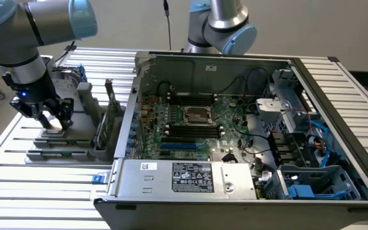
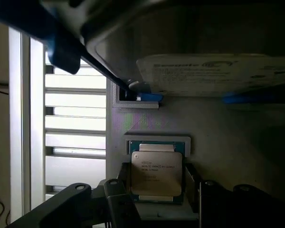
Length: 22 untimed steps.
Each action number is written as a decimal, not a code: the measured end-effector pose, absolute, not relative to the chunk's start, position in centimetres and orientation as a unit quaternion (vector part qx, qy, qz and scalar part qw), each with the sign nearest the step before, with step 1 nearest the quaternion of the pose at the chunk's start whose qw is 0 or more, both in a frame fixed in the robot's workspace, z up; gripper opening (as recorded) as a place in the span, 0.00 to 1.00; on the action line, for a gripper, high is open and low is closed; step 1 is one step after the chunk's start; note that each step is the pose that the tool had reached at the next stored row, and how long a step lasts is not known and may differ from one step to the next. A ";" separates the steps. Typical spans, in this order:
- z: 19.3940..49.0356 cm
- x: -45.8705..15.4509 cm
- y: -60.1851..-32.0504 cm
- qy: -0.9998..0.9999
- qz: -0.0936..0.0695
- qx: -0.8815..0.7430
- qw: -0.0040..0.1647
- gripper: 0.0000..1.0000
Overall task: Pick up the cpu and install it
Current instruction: 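Pick up the cpu and move it towards the insertion slot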
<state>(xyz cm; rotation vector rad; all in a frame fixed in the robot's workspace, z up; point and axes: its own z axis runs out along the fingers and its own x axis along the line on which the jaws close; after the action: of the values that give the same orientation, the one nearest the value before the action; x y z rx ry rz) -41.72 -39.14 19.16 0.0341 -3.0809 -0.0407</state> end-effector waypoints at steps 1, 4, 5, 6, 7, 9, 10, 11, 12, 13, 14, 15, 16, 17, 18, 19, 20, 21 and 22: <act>19.3 -41.7 -39.1 -0.999 -0.014 0.011 0.030 0.54; 20.1 -41.7 -39.1 -0.999 -0.014 0.011 0.030 0.54; 20.4 -41.7 -39.1 -0.999 -0.014 0.011 0.030 0.54; 20.8 -41.7 -39.1 -0.999 -0.014 0.011 0.030 0.54; 21.2 -41.7 -39.1 -0.999 -0.015 0.011 0.030 0.54; 22.1 -41.7 -39.1 -0.999 -0.015 0.011 0.030 0.54; 22.6 -41.7 -39.1 -0.999 -0.015 0.011 0.030 0.54; 23.1 -41.7 -39.1 -0.999 -0.015 0.011 0.030 0.54; 23.5 -41.7 -39.1 -0.999 -0.015 0.011 0.030 0.54; 24.0 -41.7 -39.1 -0.999 -0.015 0.011 0.030 0.54; 24.4 -41.7 -39.1 -0.999 -0.015 0.011 0.030 0.54; 24.9 -41.7 -39.1 -0.999 -0.015 0.011 0.030 0.54; 25.3 -41.7 -39.1 -0.999 -0.015 0.011 0.030 0.54; 25.8 -41.7 -39.1 -0.999 -0.015 0.011 0.030 0.54; 26.3 -41.7 -39.1 -0.999 -0.015 0.011 0.030 0.54; 26.7 -41.7 -39.1 -0.999 -0.015 0.011 0.030 0.54; 27.2 -41.7 -39.1 -0.999 -0.015 0.011 0.030 0.54; 27.6 -41.6 -39.1 -0.999 -0.015 0.011 0.030 0.54; 28.1 -41.6 -39.1 -0.999 -0.015 0.011 0.030 0.54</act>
<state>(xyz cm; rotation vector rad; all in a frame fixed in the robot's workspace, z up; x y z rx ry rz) -41.56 -39.15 28.07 0.0344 -3.0808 -0.0451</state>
